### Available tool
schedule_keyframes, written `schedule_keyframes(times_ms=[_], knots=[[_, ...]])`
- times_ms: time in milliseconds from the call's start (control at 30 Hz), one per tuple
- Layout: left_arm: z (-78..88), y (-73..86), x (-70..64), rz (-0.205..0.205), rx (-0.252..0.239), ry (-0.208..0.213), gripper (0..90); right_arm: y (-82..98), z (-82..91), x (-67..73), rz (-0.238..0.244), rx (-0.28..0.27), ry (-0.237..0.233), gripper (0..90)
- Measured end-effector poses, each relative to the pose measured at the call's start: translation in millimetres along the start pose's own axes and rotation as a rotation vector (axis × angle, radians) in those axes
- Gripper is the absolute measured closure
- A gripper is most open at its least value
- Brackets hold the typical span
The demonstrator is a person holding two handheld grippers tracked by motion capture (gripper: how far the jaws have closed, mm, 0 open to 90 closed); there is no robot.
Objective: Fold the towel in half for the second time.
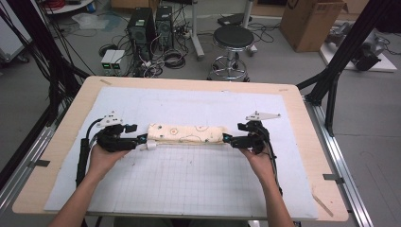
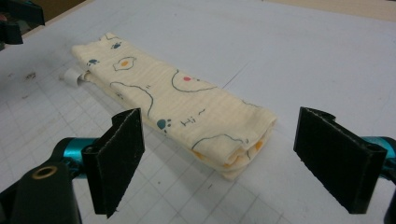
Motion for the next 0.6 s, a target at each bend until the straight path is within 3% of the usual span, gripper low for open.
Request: schedule_keyframes(times_ms=[233, 400, 600], knots=[[5.3, 6.9, -5.0, -0.009, -0.004, 0.007, 33.7, 5.7, 5.7, 3.6, 0.006, -0.006, 0.007, 13.1], [7.9, 10.6, -12.0, -0.026, 0.021, 0.014, 31.3, 10.9, 9.6, 7.7, 0.008, -0.015, 0.010, 12.7], [12.0, 13.0, -17.4, -0.039, 0.003, 0.018, 31.0, 18.3, 14.0, 12.9, 0.015, -0.018, 0.010, 12.5]])
Point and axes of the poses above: each handheld gripper's, and its own axes: z roughly backward along the jaws, y roughly out of its underside, x roughly to its left, the point moved 5 cm from there along -z, roughly forward along the jaws, and after that the axes turned 12 degrees about z, right-handed, at the moved point
